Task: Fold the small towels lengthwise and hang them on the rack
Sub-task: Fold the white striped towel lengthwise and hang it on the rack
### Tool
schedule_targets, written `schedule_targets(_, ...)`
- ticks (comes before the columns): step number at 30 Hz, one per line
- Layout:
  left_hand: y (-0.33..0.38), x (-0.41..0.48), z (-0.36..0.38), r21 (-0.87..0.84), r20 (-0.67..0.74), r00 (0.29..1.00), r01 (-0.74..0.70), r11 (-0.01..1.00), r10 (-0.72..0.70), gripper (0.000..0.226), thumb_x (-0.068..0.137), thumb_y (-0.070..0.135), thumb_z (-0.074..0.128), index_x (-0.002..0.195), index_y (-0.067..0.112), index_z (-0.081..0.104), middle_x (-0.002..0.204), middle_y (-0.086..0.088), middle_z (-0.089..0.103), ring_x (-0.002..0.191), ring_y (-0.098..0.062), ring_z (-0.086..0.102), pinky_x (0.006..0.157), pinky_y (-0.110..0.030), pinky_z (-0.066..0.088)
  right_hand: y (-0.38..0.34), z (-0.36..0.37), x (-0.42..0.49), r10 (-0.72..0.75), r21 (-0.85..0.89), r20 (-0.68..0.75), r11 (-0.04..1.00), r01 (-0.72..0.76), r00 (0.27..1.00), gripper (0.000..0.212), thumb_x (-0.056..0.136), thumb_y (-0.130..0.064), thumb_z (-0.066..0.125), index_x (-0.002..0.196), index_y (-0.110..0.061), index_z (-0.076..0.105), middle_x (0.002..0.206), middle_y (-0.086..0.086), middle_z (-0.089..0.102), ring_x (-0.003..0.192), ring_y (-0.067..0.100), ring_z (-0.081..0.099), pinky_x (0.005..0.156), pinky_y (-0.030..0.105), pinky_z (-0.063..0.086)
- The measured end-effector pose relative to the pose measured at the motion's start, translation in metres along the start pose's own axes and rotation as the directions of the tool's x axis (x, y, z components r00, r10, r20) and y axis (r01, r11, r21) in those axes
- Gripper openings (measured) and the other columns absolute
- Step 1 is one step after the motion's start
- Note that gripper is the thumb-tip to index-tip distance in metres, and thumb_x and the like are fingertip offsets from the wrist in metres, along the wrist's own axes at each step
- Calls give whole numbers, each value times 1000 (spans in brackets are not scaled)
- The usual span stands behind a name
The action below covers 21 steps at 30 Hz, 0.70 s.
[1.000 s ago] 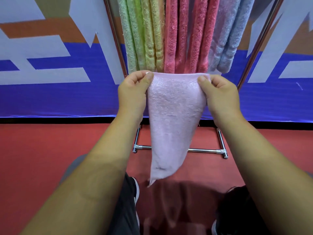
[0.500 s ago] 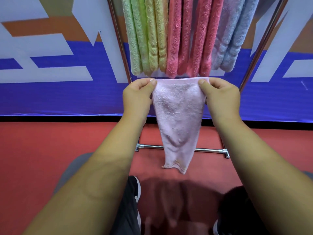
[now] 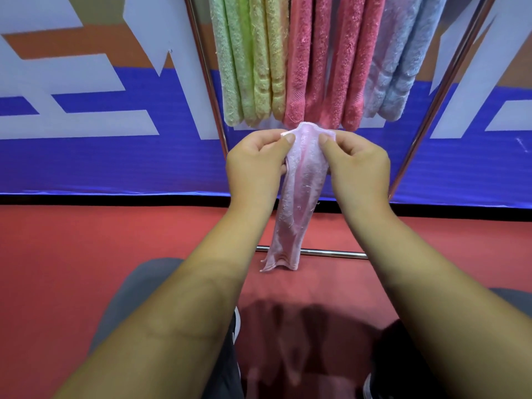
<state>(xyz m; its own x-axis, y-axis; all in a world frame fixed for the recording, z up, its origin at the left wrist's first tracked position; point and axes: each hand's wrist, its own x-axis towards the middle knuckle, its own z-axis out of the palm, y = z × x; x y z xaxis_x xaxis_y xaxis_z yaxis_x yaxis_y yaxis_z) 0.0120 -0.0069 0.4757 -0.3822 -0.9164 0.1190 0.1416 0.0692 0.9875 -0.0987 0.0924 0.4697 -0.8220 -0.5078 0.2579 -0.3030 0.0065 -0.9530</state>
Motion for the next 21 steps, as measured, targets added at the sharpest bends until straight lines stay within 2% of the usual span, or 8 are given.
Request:
schedule_targets(2, -2, -2, 4, 48, 10, 1000, -14, 999, 14, 9, 86, 28, 81, 94, 25, 85, 87, -4, 82, 90, -36, 80, 86, -57, 65, -1, 3, -4, -17, -2, 23, 1000, 17, 1000, 17, 101, -38, 70, 106, -33, 86, 90, -21, 81, 90, 3, 77, 88, 38, 63)
schedule_targets(5, -6, -5, 8, 93, 17, 999, -32, 995, 31, 12, 83, 37, 81, 92, 30, 84, 89, 2, 83, 92, -28, 81, 89, -55, 65, -2, 7, -9, -36, 6, 25, 999, 36, 999, 17, 103, -33, 69, 109, -33, 85, 92, -23, 81, 90, -4, 76, 87, 31, 62)
schedule_targets(10, -5, -9, 9, 92, -7, 999, -31, 995, 32, 9, 88, 31, 82, 94, 25, 84, 87, 3, 83, 89, -19, 82, 87, -50, 66, -4, 11, -15, -38, 44, 45, 998, 36, 998, 18, 106, -31, 68, 113, -32, 85, 94, -23, 82, 94, -8, 75, 86, 20, 59)
schedule_targets(12, -3, -11, 10, 108, -1, 999, -32, 994, 32, 8, 90, 29, 82, 96, 24, 83, 87, 5, 83, 88, -16, 81, 87, -48, 66, -4, 12, -17, -43, 55, 62, 998, 39, 997, 20, 107, -31, 67, 116, -32, 84, 98, -22, 82, 98, -7, 75, 90, 22, 59)
schedule_targets(16, -3, -9, 11, 136, 31, 998, -55, 989, 51, 11, 92, 28, 80, 102, 24, 84, 90, 7, 83, 90, -11, 80, 88, -44, 66, 0, 15, -16, -60, 61, 116, 997, 53, 991, 26, 109, -31, 63, 127, -31, 81, 111, -18, 82, 110, -2, 75, 102, 36, 60)
schedule_targets(21, -4, -9, 9, 184, 88, 990, -127, 975, 113, 16, 96, 21, 74, 109, 25, 83, 95, 10, 83, 98, -8, 79, 94, -44, 63, 4, 13, -19, -89, 40, 194, 996, 83, 977, 37, 112, -24, 55, 144, -34, 70, 129, -20, 77, 122, -8, 67, 109, 30, 55)
